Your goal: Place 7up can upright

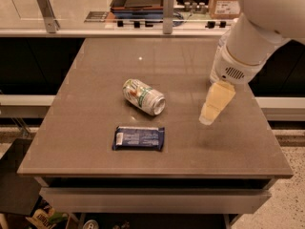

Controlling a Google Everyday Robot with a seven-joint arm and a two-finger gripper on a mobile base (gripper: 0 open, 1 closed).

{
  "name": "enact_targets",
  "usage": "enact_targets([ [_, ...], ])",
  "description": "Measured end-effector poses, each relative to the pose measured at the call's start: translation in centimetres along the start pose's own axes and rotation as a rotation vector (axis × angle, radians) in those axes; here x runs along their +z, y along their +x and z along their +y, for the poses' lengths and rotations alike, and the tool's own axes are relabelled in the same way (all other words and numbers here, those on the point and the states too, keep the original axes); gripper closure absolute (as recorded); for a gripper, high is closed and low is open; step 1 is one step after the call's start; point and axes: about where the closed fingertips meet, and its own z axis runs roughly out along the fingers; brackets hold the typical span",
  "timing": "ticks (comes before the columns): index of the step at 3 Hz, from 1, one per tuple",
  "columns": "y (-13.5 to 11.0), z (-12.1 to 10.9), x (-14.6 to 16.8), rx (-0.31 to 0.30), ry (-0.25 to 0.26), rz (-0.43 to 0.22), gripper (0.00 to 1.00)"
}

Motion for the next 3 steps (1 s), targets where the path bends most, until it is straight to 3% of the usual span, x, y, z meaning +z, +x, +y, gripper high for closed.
enact_targets([
  [1,-1.6,-1.0,3.3,0.106,-0.064,0.020,0.00],
  [2,-3.4,-2.2,3.2,0.174,-0.102,-0.022,0.00],
  [3,-3.4,-2.2,3.2,0.174,-0.103,-0.022,0.00],
])
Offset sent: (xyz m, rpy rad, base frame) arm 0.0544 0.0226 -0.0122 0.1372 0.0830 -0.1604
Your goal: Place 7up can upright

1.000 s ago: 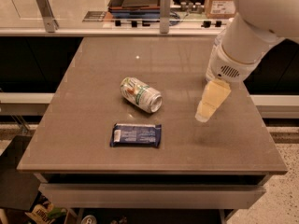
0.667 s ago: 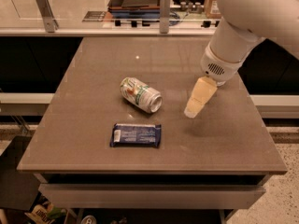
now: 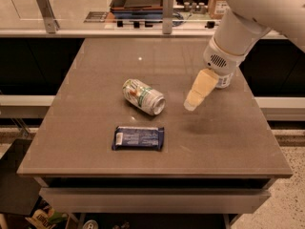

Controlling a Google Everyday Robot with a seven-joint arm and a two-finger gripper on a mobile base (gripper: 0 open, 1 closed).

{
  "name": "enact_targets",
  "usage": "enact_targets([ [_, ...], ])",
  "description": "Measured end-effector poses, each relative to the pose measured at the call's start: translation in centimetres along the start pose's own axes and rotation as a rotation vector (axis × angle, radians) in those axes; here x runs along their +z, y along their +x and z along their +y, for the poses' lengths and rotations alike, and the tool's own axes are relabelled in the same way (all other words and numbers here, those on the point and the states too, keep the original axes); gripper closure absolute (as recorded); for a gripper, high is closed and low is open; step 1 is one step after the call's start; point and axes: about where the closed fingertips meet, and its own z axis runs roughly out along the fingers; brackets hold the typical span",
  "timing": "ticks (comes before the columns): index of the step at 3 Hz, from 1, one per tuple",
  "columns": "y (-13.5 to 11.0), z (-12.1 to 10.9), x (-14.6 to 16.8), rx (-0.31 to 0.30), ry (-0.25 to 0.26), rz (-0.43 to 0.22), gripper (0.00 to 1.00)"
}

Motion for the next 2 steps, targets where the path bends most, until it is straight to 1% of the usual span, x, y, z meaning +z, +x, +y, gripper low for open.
enact_targets([
  [1,-0.1,0.4,-0.1,0.009,-0.035,0.004,0.00],
  [2,-1.2,3.5,-1.2,0.020,-0.076,0.040,0.00],
])
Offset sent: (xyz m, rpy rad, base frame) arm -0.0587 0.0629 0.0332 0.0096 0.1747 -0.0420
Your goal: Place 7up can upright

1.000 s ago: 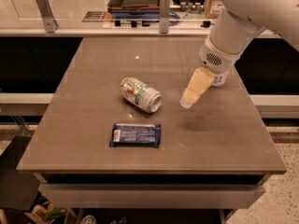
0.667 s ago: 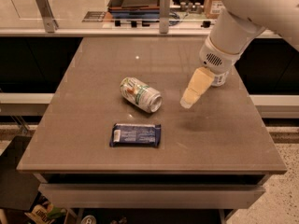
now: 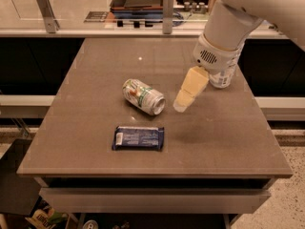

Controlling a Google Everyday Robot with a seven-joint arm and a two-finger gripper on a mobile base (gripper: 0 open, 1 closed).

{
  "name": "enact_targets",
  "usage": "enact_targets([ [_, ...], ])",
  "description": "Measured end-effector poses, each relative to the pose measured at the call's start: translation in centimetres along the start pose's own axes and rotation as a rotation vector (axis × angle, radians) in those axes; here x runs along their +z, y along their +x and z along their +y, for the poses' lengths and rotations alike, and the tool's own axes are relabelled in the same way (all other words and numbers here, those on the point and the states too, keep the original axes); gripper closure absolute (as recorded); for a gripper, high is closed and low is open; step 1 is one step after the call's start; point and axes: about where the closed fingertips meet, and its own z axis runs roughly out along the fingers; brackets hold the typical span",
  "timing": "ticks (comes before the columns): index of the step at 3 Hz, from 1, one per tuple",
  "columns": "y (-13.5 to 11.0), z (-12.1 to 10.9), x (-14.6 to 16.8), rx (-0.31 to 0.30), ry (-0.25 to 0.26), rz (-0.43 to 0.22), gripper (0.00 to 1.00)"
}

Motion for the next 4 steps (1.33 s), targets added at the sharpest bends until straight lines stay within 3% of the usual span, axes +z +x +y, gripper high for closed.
enact_targets([
  [2,-2.5,5.4,-1.7,0.043,0.005,0.017,0.00],
  [4,-7.7,7.3,1.5,0.041,0.022,0.022,0.00],
])
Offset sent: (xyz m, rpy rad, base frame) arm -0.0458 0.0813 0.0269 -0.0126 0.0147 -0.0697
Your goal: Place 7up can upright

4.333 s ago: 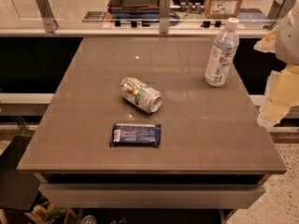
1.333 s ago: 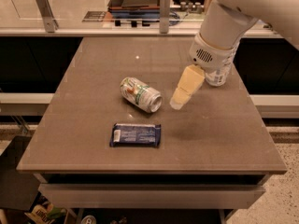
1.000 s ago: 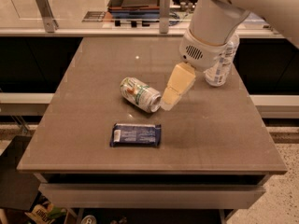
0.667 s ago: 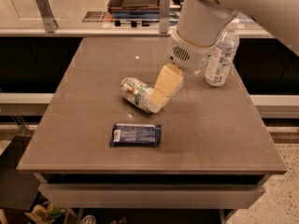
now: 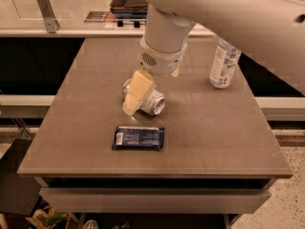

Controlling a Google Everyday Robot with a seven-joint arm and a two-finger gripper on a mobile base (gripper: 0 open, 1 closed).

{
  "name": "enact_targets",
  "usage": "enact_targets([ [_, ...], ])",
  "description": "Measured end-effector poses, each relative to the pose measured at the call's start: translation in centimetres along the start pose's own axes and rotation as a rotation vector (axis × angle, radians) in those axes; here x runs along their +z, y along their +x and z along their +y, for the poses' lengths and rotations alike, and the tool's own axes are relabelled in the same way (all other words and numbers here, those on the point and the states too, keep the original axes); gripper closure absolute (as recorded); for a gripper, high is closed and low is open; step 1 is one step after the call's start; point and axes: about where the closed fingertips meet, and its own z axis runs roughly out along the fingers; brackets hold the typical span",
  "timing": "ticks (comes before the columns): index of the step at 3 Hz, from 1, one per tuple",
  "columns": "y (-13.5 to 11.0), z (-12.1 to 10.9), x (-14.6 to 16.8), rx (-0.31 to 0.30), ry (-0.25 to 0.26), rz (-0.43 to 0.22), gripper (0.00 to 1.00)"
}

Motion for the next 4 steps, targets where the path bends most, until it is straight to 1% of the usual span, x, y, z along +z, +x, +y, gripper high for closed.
enact_targets([
  [1,-2.0,0.5,0.7,-0.007,0.027,0.017,0.00],
  [2,-4.0,0.4,1.8,0.000,0.059,0.042,0.00],
  [3,-5.2,-0.1,3.3,0.012,0.080,0.075,0.00],
  [4,-5.0,-0.9,5.1,0.030,0.082,0.124,0.00],
])
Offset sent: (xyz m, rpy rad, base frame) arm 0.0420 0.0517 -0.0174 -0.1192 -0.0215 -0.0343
